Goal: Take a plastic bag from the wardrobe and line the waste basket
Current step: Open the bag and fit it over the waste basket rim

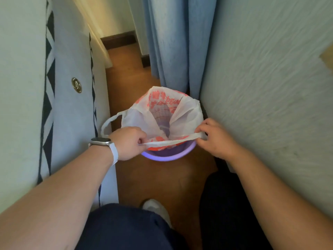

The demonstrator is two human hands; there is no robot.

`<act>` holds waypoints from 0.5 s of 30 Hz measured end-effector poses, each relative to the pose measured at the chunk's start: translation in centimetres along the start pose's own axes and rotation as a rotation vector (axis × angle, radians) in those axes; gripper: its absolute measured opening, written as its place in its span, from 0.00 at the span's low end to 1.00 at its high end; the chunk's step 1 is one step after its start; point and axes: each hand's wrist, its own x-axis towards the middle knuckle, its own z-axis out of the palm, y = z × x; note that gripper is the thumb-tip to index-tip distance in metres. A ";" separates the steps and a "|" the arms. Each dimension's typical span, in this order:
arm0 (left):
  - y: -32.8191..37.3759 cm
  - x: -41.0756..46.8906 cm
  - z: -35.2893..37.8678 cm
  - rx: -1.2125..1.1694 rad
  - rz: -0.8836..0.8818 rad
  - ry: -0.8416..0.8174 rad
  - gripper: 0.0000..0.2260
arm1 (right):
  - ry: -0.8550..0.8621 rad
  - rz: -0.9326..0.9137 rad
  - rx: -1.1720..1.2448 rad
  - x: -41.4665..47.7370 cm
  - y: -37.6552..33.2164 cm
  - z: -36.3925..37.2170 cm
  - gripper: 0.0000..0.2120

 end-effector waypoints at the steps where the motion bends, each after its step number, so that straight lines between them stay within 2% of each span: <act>1: 0.0 0.0 0.3 -0.021 -0.006 0.001 0.07 | -0.001 0.008 0.006 -0.5 -0.1 0.2 0.05; 2: 0.1 -0.2 0.5 -0.036 -0.014 0.000 0.07 | -0.012 0.006 0.025 -0.9 -0.3 0.4 0.02; 6: -0.2 -1.5 1.4 0.012 -0.024 -0.052 0.09 | 0.006 -0.050 0.076 -1.4 -1.0 1.3 0.07; 9: -0.4 -2.4 2.3 0.082 -0.049 -0.089 0.06 | 0.100 -0.076 0.087 -2.3 -0.8 2.7 0.05; 11: -0.6 -2.4 3.2 0.102 -0.033 -0.078 0.08 | 0.143 -0.073 0.067 -2.8 -0.1 3.4 0.05; 15: -1.9 -1.6 5.3 0.130 0.010 -0.113 0.09 | 0.121 -0.080 0.020 -3.3 1.2 4.2 0.03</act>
